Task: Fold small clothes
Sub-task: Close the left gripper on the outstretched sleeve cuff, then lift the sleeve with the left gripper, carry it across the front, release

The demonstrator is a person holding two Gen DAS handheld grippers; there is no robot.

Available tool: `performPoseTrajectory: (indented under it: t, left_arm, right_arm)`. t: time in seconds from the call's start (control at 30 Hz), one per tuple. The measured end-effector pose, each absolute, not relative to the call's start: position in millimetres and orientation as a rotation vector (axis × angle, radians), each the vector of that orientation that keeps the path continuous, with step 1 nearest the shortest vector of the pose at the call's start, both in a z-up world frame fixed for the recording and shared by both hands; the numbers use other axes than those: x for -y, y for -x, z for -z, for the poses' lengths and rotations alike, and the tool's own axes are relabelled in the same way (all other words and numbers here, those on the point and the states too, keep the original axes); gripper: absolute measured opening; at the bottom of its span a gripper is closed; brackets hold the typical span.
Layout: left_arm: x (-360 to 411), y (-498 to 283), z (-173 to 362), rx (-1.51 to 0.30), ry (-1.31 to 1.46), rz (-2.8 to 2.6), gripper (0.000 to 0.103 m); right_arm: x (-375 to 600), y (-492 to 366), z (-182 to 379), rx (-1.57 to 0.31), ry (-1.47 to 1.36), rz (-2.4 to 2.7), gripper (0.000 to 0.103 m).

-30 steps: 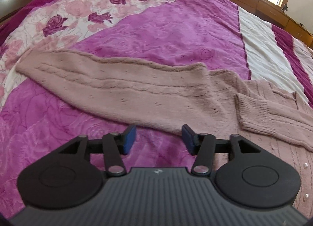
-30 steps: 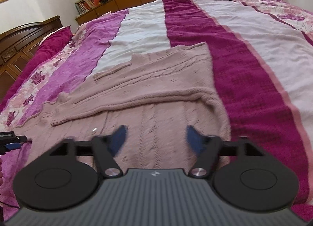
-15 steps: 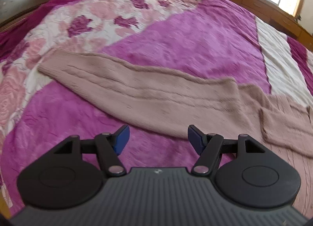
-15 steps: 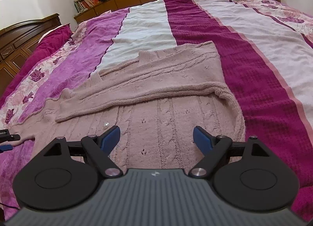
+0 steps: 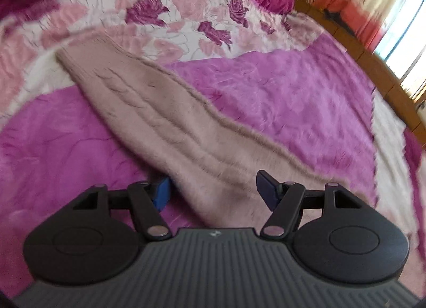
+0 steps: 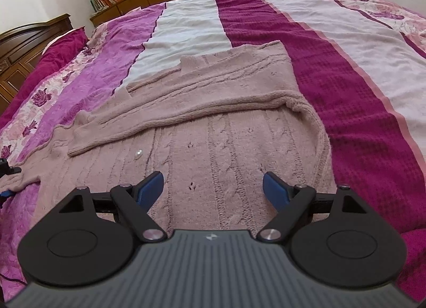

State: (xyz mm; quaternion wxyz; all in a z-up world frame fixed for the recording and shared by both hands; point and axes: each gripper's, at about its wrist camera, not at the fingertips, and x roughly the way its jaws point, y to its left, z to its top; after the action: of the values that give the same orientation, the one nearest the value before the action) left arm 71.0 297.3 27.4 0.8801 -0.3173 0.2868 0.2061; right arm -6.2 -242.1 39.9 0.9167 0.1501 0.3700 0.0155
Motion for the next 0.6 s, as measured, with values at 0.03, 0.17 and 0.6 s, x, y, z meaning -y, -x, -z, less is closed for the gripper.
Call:
performPoseTrajectory:
  t: [0.03, 0.17, 0.6]
  left_arm:
    - [-303, -73, -24, -0.585, 0.704, -0.427, 0.069]
    - [-318, -76, -18, -0.526, 0.829, -0.405, 0.068]
    - [-306, -31, -40, -0.457, 0.665, -0.412, 0.008]
  right_arm:
    - [242, 6, -40, -0.76, -0.311, -0.031, 0.087]
    - [242, 8, -39, -0.751, -0.304, -0.03, 0.087]
    - [240, 10, -35, -0.747, -0.288, -0.052, 0.087]
